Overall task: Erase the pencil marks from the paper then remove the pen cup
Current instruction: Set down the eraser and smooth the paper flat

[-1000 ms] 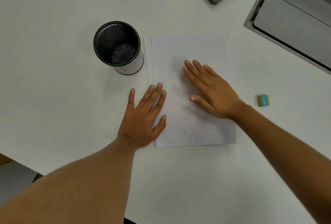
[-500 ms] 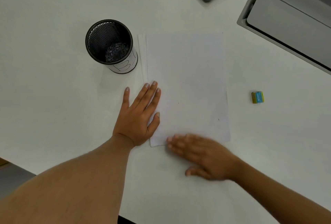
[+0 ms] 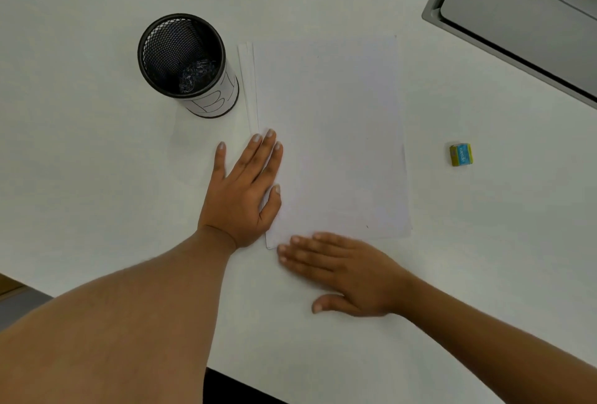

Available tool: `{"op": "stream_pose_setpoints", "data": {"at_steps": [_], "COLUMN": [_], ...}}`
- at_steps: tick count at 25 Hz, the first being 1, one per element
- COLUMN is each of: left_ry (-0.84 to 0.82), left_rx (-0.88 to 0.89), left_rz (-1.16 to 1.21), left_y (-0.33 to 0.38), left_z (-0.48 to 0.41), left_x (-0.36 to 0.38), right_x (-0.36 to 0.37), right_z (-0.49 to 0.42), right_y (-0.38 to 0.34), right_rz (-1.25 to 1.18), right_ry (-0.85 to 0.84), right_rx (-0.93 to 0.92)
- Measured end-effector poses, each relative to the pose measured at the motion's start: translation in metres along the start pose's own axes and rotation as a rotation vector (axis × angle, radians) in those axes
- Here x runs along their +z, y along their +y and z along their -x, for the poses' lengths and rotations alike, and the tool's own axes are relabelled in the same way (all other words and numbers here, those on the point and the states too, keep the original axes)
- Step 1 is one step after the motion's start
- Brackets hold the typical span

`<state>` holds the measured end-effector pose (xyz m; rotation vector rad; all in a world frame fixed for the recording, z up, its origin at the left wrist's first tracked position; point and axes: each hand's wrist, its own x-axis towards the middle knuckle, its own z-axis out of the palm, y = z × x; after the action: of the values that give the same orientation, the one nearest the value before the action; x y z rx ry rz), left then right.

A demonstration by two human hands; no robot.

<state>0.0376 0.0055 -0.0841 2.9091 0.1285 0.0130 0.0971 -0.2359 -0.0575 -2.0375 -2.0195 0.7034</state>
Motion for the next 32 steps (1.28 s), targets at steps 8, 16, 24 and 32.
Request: {"op": "stream_pose_setpoints", "data": {"at_steps": [8, 16, 24, 32], "left_ry": [0.021, 0.027, 0.031, 0.007], "left_rx": [-0.006, -0.001, -0.017, -0.031], "left_rz": [0.016, 0.038, 0.065, 0.097], "left_y": [0.0, -0.001, 0.0, 0.002], "left_z": [0.0, 0.0, 0.0, 0.001], "left_x": [0.001, 0.002, 0.001, -0.001], "right_x": [-0.029, 0.004, -0.01, -0.022], "right_z": [-0.015, 0.0, -0.013, -0.007], "right_y": [0.058, -0.018, 0.029, 0.013], "right_rz": [-0.095, -0.191, -0.033, -0.253], "right_ry": [0.323, 0.156, 0.246, 0.342], "right_rx": [0.608, 0.146, 0.531, 0.56]}}
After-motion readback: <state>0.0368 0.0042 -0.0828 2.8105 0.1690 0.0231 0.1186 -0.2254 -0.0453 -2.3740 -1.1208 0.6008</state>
